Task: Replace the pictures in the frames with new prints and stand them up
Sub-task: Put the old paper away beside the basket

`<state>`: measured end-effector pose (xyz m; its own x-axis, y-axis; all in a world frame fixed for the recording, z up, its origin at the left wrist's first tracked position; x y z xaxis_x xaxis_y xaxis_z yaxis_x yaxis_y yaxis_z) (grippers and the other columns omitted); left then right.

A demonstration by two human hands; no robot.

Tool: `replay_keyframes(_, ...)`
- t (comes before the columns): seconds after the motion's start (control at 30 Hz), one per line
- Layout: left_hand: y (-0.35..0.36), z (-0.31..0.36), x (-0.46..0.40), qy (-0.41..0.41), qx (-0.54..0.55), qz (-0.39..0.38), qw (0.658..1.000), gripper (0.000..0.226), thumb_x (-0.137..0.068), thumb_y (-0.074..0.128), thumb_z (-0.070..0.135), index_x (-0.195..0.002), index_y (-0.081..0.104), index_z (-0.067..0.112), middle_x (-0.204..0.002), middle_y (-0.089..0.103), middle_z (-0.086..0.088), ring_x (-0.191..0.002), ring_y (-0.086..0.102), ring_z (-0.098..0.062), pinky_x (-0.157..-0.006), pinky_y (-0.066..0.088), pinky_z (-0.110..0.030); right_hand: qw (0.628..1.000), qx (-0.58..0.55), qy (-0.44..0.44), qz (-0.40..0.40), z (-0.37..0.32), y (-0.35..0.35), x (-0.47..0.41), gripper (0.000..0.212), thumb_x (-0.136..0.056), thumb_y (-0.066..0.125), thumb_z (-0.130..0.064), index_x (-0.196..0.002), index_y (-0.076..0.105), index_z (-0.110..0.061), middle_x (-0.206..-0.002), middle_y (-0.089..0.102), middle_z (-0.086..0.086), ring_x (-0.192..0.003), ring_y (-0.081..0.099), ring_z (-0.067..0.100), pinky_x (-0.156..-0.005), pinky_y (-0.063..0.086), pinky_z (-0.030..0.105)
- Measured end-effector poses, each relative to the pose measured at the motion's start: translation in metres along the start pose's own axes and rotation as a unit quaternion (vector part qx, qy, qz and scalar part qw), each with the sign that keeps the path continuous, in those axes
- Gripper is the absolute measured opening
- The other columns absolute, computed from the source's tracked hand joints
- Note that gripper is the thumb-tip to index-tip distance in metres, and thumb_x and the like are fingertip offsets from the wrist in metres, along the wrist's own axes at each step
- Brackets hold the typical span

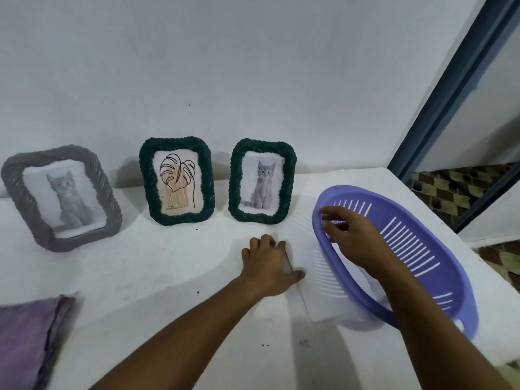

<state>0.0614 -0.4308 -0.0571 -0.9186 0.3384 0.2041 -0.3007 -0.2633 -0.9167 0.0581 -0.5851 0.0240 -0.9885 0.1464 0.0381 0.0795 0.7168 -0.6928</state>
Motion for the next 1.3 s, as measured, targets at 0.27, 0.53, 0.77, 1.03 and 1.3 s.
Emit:
replay_keyframes(0.27, 0.013, 0.023, -0.012, -0.042, -0.039, 0.037, 0.998, 0.073, -0.077, 0.053, 0.071, -0.128, 0.045, 0.020, -0.132, 0.038, -0.007, -0.119, 0.033, -0.029, -0.096, 0.032, -0.041, 0.991, -0.135, -0.006, 0.008, 0.016, 0.000, -0.001, 0.030, -0.100, 0.042, -0.011, -0.122, 0.060, -0.018, -0.111, 0.061, -0.003, -0.086, 0.065, 0.009, -0.069, 0.054, 0.019)
replay_keyframes(0.53, 0.013, 0.029, -0.014, -0.077, 0.088, 0.028, 0.993, 0.056, -0.075, 0.071, 0.047, -0.118, 0.050, 0.017, -0.123, 0.048, -0.006, -0.115, 0.042, -0.028, -0.094, 0.041, -0.038, 0.981, -0.192, -0.006, -0.003, 0.020, 0.010, -0.002, 0.037, -0.097, 0.049, -0.014, -0.130, 0.050, -0.031, -0.110, 0.062, -0.006, -0.089, 0.062, 0.008, -0.072, 0.055, 0.024)
replay_keyframes(0.77, 0.002, 0.042, -0.005, -0.064, 0.340, 0.053, 0.937, 0.052, -0.078, 0.069, 0.013, -0.118, 0.037, 0.023, -0.091, 0.059, -0.007, -0.080, 0.057, -0.020, -0.065, 0.048, -0.027, 0.985, -0.170, -0.029, -0.010, 0.013, 0.008, 0.001, 0.034, -0.096, 0.052, -0.029, -0.129, 0.053, -0.037, -0.115, 0.062, -0.007, -0.104, 0.058, 0.014, -0.092, 0.053, 0.041)
replay_keyframes(1.03, -0.020, 0.028, 0.015, -0.053, 0.445, 0.094, 0.889, 0.054, -0.078, 0.055, -0.002, -0.112, 0.048, 0.040, -0.090, 0.061, -0.010, -0.073, 0.059, -0.019, -0.059, 0.048, -0.026, 0.990, -0.134, -0.025, -0.021, 0.009, 0.011, 0.001, 0.037, -0.095, 0.053, -0.035, -0.132, 0.052, -0.033, -0.124, 0.058, -0.005, -0.106, 0.051, 0.014, -0.089, 0.050, 0.034)
replay_keyframes(1.3, -0.079, -0.010, 0.031, -0.080, 0.554, 0.173, 0.810, 0.062, -0.081, 0.063, -0.001, -0.120, 0.037, 0.041, -0.093, 0.062, -0.001, -0.085, 0.062, -0.022, -0.078, 0.056, -0.045, 0.992, -0.066, -0.097, 0.037, -0.024, -0.009, 0.010, 0.014, -0.097, 0.050, -0.032, -0.104, 0.062, -0.033, -0.105, 0.062, -0.004, -0.079, 0.059, 0.005, -0.069, 0.045, 0.017)
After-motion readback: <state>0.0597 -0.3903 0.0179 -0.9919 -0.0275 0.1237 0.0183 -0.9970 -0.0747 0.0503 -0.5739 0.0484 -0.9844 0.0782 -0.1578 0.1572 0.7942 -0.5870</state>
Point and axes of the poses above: each hand's wrist, its own x-axis away from the middle knuckle, its own y-axis out of the palm, z = x × y, the point moved 10 cm from there along -x, towards the middle knuckle
